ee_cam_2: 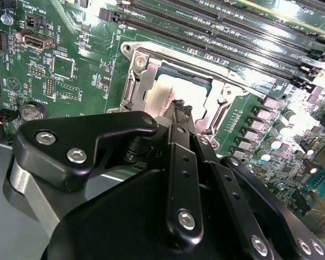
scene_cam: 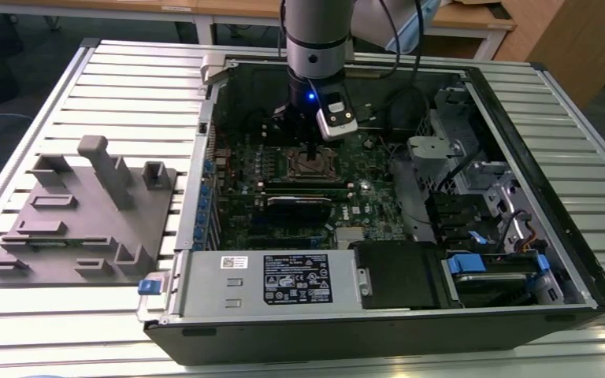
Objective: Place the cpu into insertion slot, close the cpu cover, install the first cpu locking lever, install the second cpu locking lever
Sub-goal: 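Install the first cpu locking lever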
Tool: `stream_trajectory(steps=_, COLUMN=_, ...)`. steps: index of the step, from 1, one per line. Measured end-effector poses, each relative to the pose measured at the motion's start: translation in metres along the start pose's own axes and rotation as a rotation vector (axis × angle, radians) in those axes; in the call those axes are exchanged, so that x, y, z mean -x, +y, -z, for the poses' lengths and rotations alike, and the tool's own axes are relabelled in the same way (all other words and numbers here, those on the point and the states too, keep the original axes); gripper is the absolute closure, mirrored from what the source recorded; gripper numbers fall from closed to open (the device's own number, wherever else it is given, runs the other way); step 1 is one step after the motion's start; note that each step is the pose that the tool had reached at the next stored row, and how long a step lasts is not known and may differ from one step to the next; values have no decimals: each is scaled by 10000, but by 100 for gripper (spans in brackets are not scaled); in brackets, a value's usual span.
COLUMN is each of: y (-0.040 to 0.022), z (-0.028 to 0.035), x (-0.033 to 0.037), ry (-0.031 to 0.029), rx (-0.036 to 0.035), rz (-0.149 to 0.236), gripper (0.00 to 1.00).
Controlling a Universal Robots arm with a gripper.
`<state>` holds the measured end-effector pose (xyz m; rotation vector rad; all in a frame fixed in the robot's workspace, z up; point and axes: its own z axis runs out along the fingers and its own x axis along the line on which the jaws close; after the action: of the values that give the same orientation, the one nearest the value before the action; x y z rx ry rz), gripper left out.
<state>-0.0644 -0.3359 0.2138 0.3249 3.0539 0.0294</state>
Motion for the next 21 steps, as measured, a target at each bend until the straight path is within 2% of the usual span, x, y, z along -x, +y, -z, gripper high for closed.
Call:
stream_trajectory(steps=6, y=-27, z=0, x=6, ry=8, rx=38, rz=-3, gripper=89)
stream_trajectory(steps=19, y=-40, z=1, x=9, ry=9, rx=39, rz=-3, gripper=89)
stream_trajectory(steps=20, y=-40, z=-1, x=9, ry=35, rx=34, rz=-2, gripper=89)
stream_trajectory(steps=21, y=-40, z=-3, x=9, ry=102, rx=21, rz=-3, gripper=89)
